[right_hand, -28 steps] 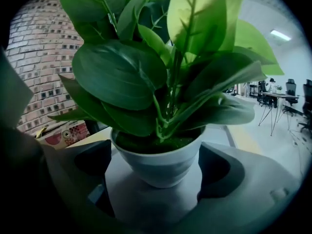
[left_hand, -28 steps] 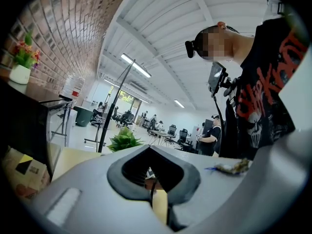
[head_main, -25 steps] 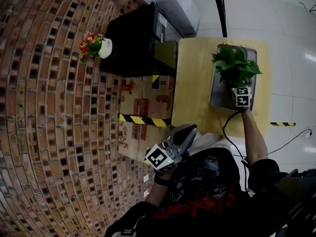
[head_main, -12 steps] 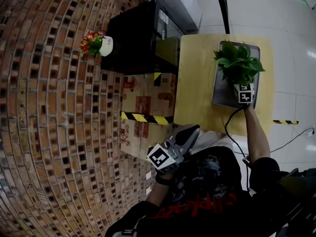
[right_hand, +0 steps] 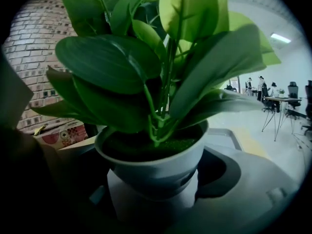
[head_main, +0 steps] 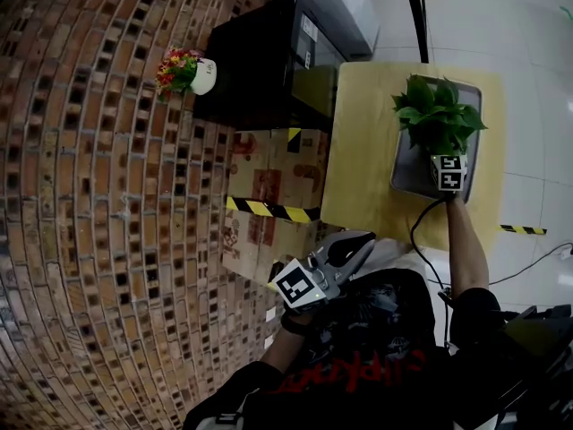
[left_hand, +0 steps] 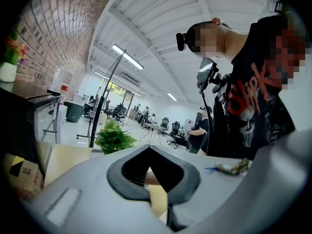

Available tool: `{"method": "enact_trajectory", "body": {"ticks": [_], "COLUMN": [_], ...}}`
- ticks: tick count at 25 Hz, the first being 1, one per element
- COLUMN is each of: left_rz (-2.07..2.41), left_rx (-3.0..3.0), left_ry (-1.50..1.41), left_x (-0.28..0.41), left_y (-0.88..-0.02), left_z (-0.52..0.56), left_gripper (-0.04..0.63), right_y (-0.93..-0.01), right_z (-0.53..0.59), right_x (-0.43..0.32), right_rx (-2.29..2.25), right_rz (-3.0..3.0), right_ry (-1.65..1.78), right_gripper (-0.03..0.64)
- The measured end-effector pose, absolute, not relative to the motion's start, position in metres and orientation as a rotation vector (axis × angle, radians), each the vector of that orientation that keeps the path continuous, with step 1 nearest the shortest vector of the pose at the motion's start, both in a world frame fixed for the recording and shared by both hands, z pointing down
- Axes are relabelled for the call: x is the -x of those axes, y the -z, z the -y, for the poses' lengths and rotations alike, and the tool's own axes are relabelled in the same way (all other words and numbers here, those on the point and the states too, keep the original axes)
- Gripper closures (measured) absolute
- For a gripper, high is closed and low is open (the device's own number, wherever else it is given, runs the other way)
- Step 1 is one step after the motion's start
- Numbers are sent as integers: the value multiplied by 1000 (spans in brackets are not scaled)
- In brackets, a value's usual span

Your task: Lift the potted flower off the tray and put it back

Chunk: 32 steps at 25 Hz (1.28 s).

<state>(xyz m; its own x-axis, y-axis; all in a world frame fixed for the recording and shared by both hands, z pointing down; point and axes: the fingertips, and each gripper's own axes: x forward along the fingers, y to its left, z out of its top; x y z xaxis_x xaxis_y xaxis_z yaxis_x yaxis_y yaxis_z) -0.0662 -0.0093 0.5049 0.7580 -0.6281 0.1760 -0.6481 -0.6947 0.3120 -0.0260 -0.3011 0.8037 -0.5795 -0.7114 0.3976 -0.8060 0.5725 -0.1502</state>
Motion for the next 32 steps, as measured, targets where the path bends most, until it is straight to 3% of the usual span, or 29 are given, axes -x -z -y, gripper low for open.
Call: {"method": "enact_trajectory", "body": {"ticks": [12,32], "left_rz": [954,993], "left_rx": [-2622,-2629], "left_ry": [-61,219], "left_x": [60,78], "left_y": [-500,-465], "left_z": [2,25], "left_gripper": [595,595], "right_y": [-785,-614], "right_z": [272,245], "right_x": [28,32], "right_rx": [-1205,-1017], "right_rz": [2545,2549], "right_ry": [-516,-389], "right_gripper": [97,98]}}
